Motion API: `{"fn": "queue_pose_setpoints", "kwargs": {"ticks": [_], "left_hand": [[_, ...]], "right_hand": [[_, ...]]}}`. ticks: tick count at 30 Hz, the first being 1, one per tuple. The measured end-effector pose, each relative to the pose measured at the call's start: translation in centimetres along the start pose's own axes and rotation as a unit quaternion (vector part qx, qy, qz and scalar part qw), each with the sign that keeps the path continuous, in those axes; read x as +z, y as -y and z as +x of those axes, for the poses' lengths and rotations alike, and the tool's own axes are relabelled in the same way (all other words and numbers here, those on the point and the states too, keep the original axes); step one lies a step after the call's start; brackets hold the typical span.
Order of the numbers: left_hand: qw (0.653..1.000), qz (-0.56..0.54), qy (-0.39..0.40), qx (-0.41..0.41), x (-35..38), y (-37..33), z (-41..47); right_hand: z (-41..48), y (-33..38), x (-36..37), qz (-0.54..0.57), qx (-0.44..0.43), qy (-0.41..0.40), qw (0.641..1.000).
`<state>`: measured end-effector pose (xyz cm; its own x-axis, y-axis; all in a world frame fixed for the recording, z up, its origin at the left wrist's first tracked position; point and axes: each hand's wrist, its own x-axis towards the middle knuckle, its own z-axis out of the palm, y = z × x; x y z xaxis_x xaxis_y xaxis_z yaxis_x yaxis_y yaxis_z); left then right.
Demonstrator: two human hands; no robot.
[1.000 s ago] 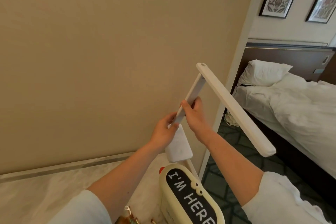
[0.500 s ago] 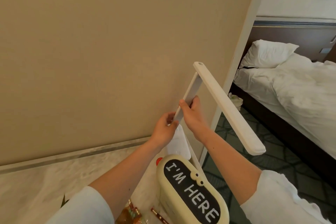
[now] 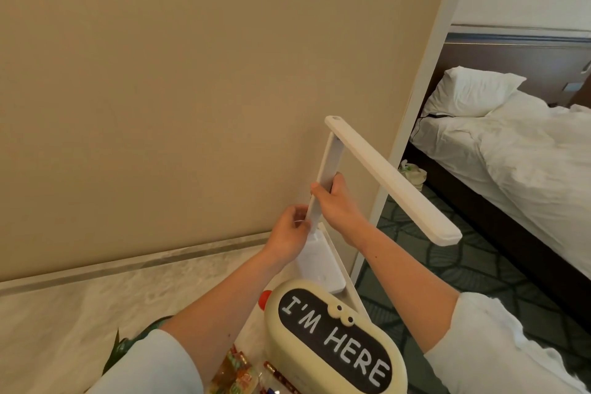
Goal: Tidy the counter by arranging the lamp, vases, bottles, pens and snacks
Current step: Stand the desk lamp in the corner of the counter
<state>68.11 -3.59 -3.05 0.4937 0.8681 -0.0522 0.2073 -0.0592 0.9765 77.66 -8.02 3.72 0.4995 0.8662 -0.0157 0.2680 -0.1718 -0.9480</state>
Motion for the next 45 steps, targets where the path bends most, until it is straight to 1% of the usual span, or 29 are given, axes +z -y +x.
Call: {"fn": "queue_pose_setpoints", "kwargs": {"ticks": [6, 11, 16, 28, 34, 36, 38, 41, 43, 45], "left_hand": [[1.000, 0.005, 0.001, -0.011, -0.4, 0.5, 0.4], [1.000, 0.003, 0.007, -0.023, -0.6, 1.1, 0.7], [0.999, 0.002, 0.010, -0.037, -0.6, 1.2, 1.1], [0.999, 0.002, 0.015, -0.044, -0.8, 1.6, 1.1], [0.999, 0.015, 0.030, -0.037, -0.9, 1.3, 0.5], [0.998, 0.024, 0.035, -0.035, -1.0, 1.5, 0.4], [0.997, 0.057, 0.036, -0.039, -1.1, 1.9, 0.1], [0.985, 0.155, 0.037, -0.062, -1.4, 2.7, 0.0], [0.971, 0.210, 0.059, -0.097, -1.5, 3.4, -0.1], [0.958, 0.238, 0.084, -0.139, -1.6, 4.0, -0.1]], "right_hand": [[1.1, -0.6, 0.4, 0.002, 0.004, 0.025, 1.000], [1.8, -1.2, 0.9, -0.019, 0.004, 0.031, 0.999], [2.4, -1.5, 1.6, -0.067, -0.003, 0.009, 0.998], [2.8, -3.0, 2.5, -0.084, 0.031, -0.004, 0.996], [2.4, -3.5, 2.1, -0.090, 0.029, 0.024, 0.995], [1.9, -3.8, 1.6, -0.069, 0.043, 0.046, 0.996], [1.4, -4.5, 1.2, -0.067, 0.060, 0.064, 0.994], [0.2, -6.0, 0.6, -0.142, 0.086, 0.094, 0.982], [-0.3, -7.2, 0.4, -0.231, 0.095, 0.136, 0.959], [-0.6, -8.2, 0.3, -0.310, 0.102, 0.170, 0.930]]}}
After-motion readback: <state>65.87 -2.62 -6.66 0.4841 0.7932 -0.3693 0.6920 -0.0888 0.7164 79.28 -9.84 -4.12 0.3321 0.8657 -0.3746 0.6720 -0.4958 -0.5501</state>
